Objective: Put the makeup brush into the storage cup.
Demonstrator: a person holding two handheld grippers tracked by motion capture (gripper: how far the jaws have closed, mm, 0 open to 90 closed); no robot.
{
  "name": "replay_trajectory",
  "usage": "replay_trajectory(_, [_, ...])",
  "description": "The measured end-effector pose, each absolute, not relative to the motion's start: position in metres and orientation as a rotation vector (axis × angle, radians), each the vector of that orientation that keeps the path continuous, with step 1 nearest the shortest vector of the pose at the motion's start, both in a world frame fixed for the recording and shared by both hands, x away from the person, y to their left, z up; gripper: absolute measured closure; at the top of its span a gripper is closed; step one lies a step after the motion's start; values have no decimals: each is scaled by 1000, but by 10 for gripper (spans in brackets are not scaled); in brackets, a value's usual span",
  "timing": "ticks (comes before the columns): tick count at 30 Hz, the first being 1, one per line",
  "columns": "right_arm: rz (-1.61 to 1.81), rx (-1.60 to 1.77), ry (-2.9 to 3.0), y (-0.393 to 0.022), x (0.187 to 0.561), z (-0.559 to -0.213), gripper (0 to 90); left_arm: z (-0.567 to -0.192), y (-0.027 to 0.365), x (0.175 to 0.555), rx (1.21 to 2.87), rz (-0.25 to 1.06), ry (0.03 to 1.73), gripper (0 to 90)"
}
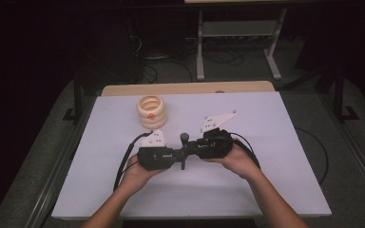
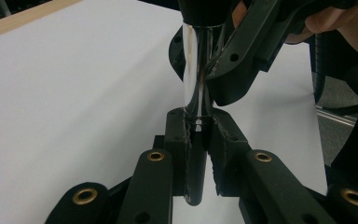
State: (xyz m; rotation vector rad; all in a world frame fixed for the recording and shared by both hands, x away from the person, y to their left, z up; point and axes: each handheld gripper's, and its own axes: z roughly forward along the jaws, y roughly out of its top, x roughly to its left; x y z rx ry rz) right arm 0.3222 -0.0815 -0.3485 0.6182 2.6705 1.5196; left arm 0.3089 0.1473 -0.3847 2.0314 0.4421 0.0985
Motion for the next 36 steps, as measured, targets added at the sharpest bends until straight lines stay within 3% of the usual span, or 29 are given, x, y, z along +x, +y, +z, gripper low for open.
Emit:
replay_trajectory(5, [1529, 619, 2671, -82, 323, -349, 738, -385, 148, 309, 2029, 88, 447, 792])
replay_trajectory(10, [1517, 621, 2658, -82, 324, -351, 560, -386, 148, 311, 2029, 88, 456, 793])
replay_trajectory(20, [1506, 677, 2596, -89, 321, -349, 340, -384, 157, 315, 2022, 114, 484, 795])
replay_trajectory(33, [1519, 755, 2464, -112, 314, -353, 137, -380, 168, 318, 1989, 124, 544, 797])
replay_trajectory(36, [1510, 798, 2418, -120, 311, -356, 125, -379, 170, 319, 1989, 133, 537, 797])
